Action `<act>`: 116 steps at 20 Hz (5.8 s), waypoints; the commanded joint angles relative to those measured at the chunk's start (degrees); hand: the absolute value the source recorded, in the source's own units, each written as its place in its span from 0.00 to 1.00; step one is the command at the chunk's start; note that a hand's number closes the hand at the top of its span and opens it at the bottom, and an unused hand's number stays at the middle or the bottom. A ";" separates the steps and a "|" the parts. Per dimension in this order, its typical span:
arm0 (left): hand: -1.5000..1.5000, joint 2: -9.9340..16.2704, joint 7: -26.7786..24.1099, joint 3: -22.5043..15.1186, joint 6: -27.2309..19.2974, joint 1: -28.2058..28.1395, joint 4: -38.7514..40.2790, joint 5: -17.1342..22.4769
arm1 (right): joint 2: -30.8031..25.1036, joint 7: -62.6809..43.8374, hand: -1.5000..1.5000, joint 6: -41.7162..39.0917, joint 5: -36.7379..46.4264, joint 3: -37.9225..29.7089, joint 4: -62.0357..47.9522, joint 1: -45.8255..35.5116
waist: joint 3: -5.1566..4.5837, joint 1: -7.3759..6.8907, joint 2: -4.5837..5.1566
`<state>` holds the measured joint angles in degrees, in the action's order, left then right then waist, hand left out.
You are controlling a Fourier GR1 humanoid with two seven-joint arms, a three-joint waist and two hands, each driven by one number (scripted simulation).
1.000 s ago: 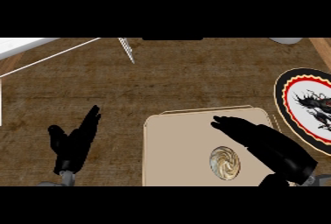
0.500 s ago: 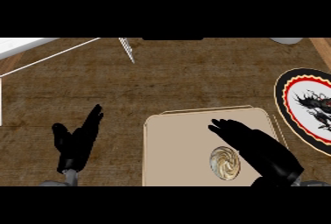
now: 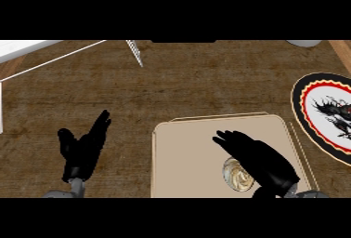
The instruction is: Pick the cupcake from the tray and place it in the plate
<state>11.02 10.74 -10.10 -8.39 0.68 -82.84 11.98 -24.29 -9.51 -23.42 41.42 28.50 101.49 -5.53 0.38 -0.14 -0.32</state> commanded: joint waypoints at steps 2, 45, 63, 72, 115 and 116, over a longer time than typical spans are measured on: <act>0.50 -1.01 0.56 0.27 1.37 -1.99 1.19 -0.29 | 2.12 1.07 0.00 -1.84 3.01 1.20 -2.16 0.13 | -0.38 0.03 0.31; 0.50 -1.87 2.76 3.13 3.01 -2.18 -1.66 -2.51 | 12.24 4.03 1.00 41.75 -17.21 -35.79 19.23 21.65 | -0.29 -0.15 0.45; 0.50 -3.84 1.01 2.85 4.35 -0.72 1.21 -3.67 | -5.31 37.97 1.00 42.69 -29.00 -57.52 -49.28 -13.75 | -0.23 -1.32 0.77; 0.50 -3.71 2.21 2.39 4.85 0.63 0.40 -4.08 | -14.29 29.89 0.00 37.01 -18.61 -50.55 -70.57 -21.02 | -0.14 -3.92 1.74; 0.50 -5.08 3.89 4.36 3.61 -1.41 -0.50 -5.16 | -29.90 68.08 0.00 -9.13 -33.00 -61.22 -87.14 -3.80 | -0.07 0.24 0.54; 0.50 -2.85 1.76 6.26 5.99 -1.60 -0.67 -3.94 | -27.75 68.06 0.00 -7.09 -32.99 -60.94 -87.35 -4.40 | -0.11 -0.15 0.54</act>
<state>7.33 12.27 -4.88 -3.62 -0.84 -84.89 7.22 -52.33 49.53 -23.44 8.49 -32.74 14.85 -12.32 0.51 -0.34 -0.03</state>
